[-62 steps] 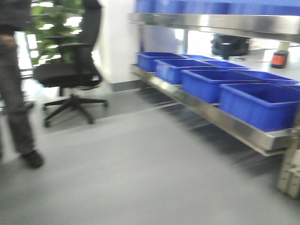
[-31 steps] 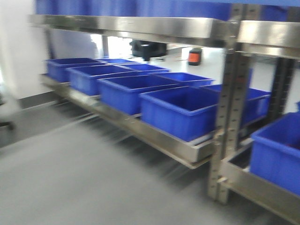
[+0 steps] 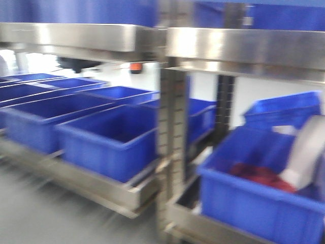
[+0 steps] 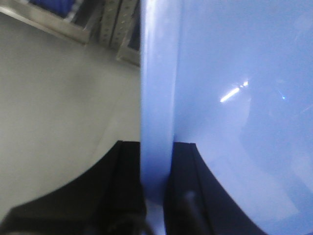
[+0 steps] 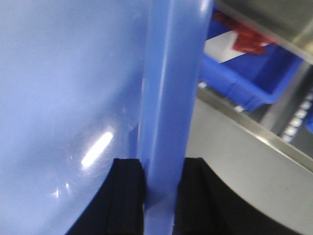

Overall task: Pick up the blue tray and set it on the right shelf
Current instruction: 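Hold the tray while the base approaches the steel shelf with blue bins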

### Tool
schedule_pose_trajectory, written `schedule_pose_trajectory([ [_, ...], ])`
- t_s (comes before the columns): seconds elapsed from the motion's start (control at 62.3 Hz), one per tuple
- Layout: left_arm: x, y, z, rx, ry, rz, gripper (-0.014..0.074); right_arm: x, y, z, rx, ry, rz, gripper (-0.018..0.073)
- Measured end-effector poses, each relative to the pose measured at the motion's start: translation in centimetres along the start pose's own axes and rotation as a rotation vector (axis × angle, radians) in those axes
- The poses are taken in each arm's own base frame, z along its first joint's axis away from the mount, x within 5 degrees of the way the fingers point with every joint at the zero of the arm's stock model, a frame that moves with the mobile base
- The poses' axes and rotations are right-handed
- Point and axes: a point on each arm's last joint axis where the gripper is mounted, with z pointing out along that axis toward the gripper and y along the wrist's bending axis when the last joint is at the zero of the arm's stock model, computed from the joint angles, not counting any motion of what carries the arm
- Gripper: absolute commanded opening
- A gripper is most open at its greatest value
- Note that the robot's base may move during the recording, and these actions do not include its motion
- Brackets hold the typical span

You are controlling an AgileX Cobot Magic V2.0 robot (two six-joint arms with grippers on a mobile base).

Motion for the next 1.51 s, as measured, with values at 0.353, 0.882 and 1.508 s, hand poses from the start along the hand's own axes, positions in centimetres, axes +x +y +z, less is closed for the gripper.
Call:
schedule_pose_trajectory([
  [0.353, 0.00, 0.00, 0.00, 0.000, 0.000, 0.000, -0.0048, 0.00, 0.00, 0.00, 0.000, 0.000, 0.000, 0.0066],
  [0.882, 0.00, -0.01, 0.00, 0.001, 0.000, 0.000, -0.0048, 0.00, -0.01, 0.00, 0.001, 0.000, 0.000, 0.0066],
  [1.508, 0.00, -0.01, 0.00, 0.001, 0.000, 0.000, -0.0048, 0.00, -0.01, 0.00, 0.001, 0.000, 0.000, 0.0066],
])
